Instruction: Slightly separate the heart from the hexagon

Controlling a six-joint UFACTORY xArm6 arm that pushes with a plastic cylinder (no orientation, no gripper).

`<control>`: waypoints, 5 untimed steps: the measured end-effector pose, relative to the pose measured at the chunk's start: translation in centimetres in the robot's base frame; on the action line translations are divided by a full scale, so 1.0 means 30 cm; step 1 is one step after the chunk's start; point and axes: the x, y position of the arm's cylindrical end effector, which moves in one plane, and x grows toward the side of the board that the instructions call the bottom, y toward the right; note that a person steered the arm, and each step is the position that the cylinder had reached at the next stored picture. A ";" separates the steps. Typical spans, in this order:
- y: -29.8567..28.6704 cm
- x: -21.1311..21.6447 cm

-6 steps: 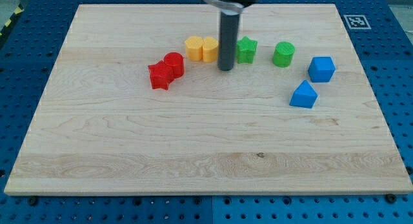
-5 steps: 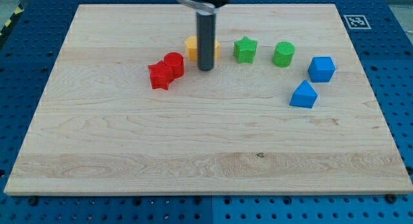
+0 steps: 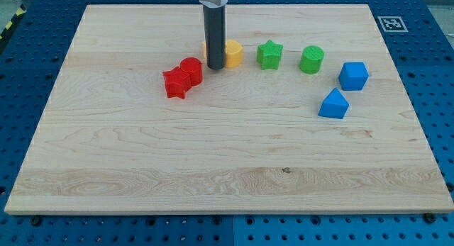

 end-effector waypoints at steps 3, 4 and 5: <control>0.143 0.009; 0.168 0.009; 0.169 0.009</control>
